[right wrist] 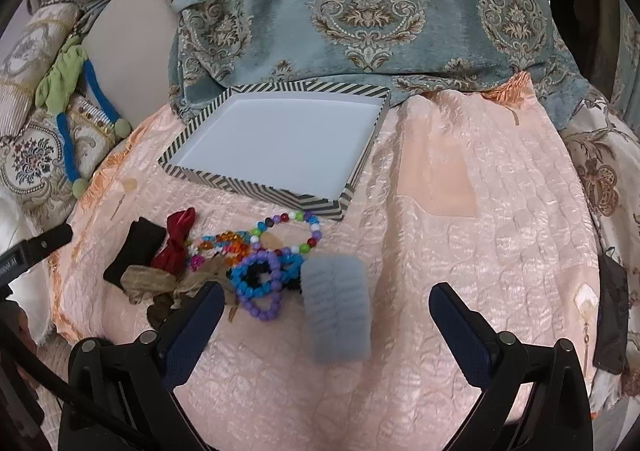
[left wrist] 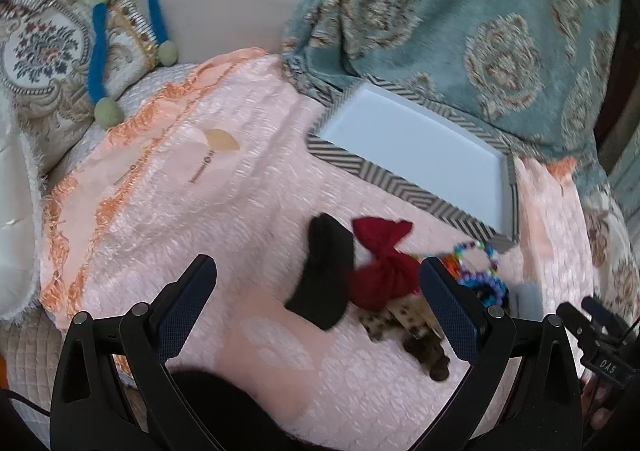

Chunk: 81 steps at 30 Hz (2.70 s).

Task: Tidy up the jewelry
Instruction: 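Grasp the black fabric clip with the left gripper while the right gripper grasps the multicolor bead bracelet, then carry the black clip and bead bracelet into the chevron tray and open both grippers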

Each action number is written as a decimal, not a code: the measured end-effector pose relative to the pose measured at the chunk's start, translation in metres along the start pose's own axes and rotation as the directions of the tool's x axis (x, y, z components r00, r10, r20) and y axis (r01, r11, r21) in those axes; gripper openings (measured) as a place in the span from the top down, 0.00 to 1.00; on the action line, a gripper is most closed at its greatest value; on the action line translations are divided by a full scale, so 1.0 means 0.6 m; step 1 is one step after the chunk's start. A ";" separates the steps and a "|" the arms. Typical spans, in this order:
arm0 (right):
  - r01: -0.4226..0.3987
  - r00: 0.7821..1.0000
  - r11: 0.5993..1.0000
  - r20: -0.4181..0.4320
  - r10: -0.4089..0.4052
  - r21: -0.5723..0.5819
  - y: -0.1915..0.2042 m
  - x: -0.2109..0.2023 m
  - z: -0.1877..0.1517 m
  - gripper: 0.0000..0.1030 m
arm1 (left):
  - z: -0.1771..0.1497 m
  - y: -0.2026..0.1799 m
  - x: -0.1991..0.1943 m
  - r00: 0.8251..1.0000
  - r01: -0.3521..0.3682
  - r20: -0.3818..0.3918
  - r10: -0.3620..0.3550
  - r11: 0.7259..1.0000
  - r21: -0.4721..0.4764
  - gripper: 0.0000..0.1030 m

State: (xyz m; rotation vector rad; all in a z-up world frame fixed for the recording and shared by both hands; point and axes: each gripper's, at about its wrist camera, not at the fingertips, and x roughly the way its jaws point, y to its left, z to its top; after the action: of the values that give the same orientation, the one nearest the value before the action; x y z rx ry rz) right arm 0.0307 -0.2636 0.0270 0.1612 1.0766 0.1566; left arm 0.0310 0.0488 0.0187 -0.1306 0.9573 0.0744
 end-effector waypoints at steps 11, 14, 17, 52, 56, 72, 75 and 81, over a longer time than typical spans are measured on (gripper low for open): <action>-0.026 0.997 0.995 -0.072 0.019 -0.095 0.006 0.100 0.037 0.39 | -0.024 0.018 0.093 0.989 0.034 -0.144 -0.038 0.999 -0.030 0.01; -0.036 0.995 0.994 -0.101 0.026 -0.099 0.005 0.133 0.048 0.43 | -0.026 0.017 0.122 0.985 0.033 -0.167 -0.036 0.999 -0.019 0.01; -0.020 0.991 0.992 -0.137 0.003 -0.125 0.011 0.171 0.055 0.53 | -0.025 0.015 0.151 0.981 0.040 -0.189 -0.041 0.999 -0.006 0.01; -0.117 0.992 0.989 0.030 0.120 -0.089 0.046 0.141 0.187 0.92 | 0.185 -0.083 0.190 0.977 0.207 -0.063 -0.203 0.975 0.080 0.80; -0.116 0.993 0.992 -0.029 0.114 -0.053 0.033 0.205 0.189 0.92 | 0.224 -0.102 0.269 0.983 0.171 -0.086 -0.165 0.982 0.075 0.80; -0.006 0.989 0.979 -0.147 -0.024 -0.202 -0.045 0.208 0.124 0.92 | 0.140 -0.113 0.297 0.958 0.201 -0.237 -0.163 0.968 0.147 0.79; -0.004 0.989 0.986 -0.144 -0.020 -0.166 -0.060 0.203 0.125 0.92 | 0.135 -0.124 0.277 0.958 0.210 -0.230 -0.173 0.966 0.149 0.79; -0.095 0.986 0.994 -0.143 0.087 -0.056 -0.050 0.216 0.136 0.78 | 0.148 -0.142 0.306 0.969 0.162 -0.211 -0.129 0.976 0.147 0.77</action>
State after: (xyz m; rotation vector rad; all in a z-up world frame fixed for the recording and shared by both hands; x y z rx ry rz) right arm 0.1647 -0.2709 -0.0529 0.1444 1.2040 0.2873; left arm 0.2187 -0.0214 -0.0743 -0.0573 1.1477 -0.1561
